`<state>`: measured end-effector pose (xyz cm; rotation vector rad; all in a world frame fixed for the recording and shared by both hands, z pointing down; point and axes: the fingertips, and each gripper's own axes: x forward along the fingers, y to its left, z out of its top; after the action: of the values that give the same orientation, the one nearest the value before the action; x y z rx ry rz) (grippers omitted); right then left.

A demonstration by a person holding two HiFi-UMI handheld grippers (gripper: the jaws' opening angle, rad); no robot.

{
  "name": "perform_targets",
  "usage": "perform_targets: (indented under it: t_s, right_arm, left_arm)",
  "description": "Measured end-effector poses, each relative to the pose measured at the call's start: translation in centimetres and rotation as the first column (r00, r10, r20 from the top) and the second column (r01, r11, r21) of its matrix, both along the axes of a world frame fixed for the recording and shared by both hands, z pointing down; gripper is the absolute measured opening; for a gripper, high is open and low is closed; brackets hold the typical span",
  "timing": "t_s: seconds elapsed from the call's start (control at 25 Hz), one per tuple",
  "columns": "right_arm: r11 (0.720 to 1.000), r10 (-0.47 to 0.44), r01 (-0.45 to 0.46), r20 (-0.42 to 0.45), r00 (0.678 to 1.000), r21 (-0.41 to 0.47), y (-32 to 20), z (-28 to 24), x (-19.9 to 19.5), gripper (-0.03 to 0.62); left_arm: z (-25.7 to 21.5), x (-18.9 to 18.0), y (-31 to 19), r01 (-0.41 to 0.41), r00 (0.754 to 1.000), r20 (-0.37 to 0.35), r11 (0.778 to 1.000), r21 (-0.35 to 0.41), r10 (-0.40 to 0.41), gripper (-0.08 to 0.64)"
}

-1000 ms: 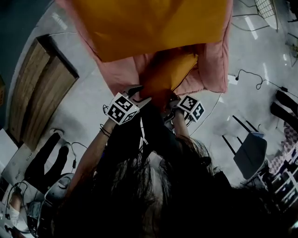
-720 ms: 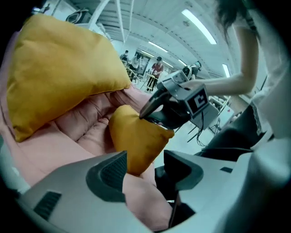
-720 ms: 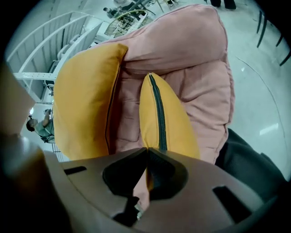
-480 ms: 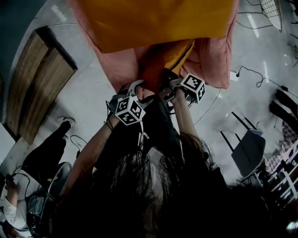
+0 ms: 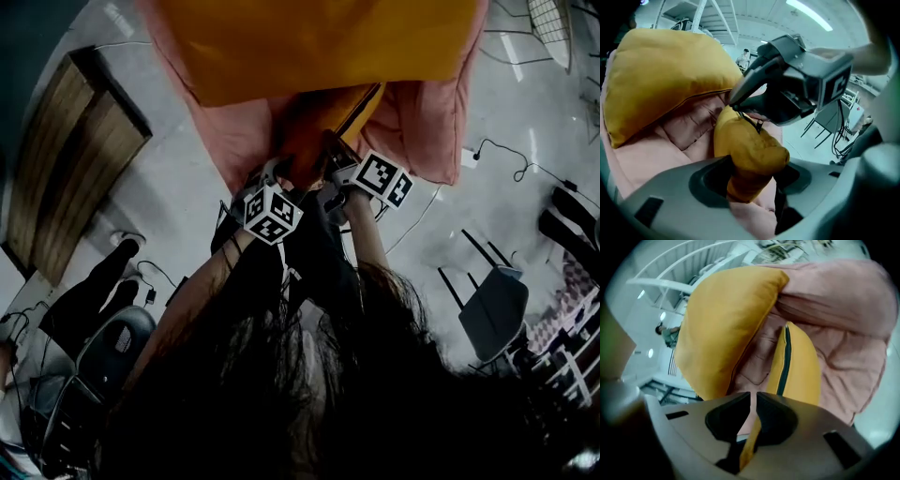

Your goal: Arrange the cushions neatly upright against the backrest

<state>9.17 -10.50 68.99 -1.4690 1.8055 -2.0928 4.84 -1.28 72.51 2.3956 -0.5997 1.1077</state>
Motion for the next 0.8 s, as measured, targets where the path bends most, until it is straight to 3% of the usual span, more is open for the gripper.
perform_targets:
  t_s: [0.08,0.16,0.28,0.32,0.36,0.56,0.72,0.8]
  right_arm:
    - [0.99,-0.094,0.109,-0.145,0.985,0.095,-0.6,-0.7,2.3,0.034]
    - [0.966,-0.156,0.207,-0.296,0.942,0.151,-1.2,-0.8,5.1,0.034]
    - [0.95,-0.166,0.258,-0.413,0.896,0.177,-2.8,0.3,9.0,0.045]
    - [0.95,-0.154,0.249,-0.414,0.897,0.187,-3.7,0.9,10.0,0.134]
    - [0.952,-0.14,0.234,-0.399,0.906,0.197,-4.7,1.5,10.9,0.271]
    - [0.967,-0.105,0.17,-0.31,0.945,0.191,-10.1,5.2,14.1,0.272]
    - [0.956,-0.255,0.29,-0.358,0.898,0.045,-11.5,8.9,13.5,0.271]
    - [0.965,-0.256,0.262,-0.309,0.916,-0.023,-11.1,10.1,13.0,0.261]
  left_arm:
    - [-0.4,-0.2,-0.1,0.007,1.0,-0.011,1.0,-0.017,-0.007,0.271]
    - [-0.7,-0.3,0.2,-0.027,1.0,-0.003,1.0,-0.01,0.027,0.261]
    - [-0.5,-0.5,1.4,-0.099,0.995,0.024,0.995,0.02,0.098,0.253]
    - [-0.4,-0.6,1.6,-0.108,0.994,0.03,0.994,0.027,0.108,0.253]
    - [-0.3,-0.7,1.7,-0.111,0.993,0.034,0.993,0.03,0.11,0.253]
    - [-0.4,-0.3,1.8,-0.123,0.991,0.045,0.992,0.026,0.122,0.253]
    - [-0.4,-0.2,1.9,-0.128,0.991,0.051,0.991,0.024,0.127,0.253]
    - [-0.4,-0.3,1.8,-0.118,0.992,0.054,0.993,0.011,0.117,0.253]
